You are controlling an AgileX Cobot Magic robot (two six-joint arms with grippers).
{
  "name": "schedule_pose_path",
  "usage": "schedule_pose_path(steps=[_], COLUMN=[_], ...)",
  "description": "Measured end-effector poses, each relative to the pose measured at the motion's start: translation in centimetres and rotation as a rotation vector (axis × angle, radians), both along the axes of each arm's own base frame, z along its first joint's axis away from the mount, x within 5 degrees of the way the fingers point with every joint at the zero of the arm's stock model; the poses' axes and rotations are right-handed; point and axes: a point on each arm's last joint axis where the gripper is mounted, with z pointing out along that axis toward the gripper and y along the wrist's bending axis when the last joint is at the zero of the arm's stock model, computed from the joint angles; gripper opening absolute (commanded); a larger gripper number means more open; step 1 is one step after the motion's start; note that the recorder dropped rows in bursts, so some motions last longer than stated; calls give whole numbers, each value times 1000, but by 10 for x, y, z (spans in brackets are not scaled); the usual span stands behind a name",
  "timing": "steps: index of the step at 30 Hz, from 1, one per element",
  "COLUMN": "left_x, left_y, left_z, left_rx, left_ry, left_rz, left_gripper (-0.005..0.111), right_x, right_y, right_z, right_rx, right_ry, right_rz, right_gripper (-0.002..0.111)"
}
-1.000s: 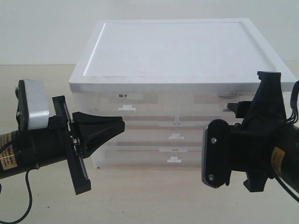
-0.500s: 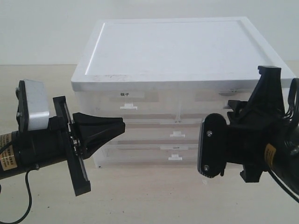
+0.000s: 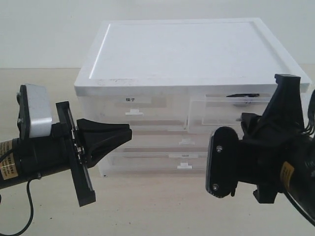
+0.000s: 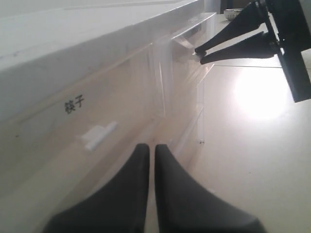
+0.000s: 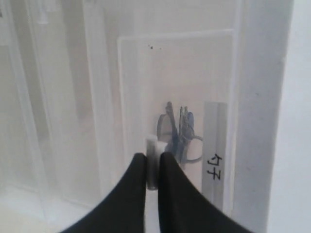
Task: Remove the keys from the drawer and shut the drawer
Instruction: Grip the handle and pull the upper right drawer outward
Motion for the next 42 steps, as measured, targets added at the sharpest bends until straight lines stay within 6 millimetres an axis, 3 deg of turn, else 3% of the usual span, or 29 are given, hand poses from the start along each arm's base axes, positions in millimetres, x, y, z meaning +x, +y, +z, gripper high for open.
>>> schedule_pose_path(steps=[15, 29, 42], left_x=[0, 21, 25], left_y=[0, -9, -11], left_z=[0, -14, -15], left_rx=[-2, -7, -15], left_ry=[1, 46, 56], left_rz=[6, -4, -8], left_gripper=[5, 5, 5], right_x=[-26, -37, -58], right_y=[-34, -37, -67], right_z=[23, 22, 42], right_rx=[183, 119, 314], right_ry=[170, 270, 307], right_rz=[-28, 84, 106], right_gripper=[0, 0, 0])
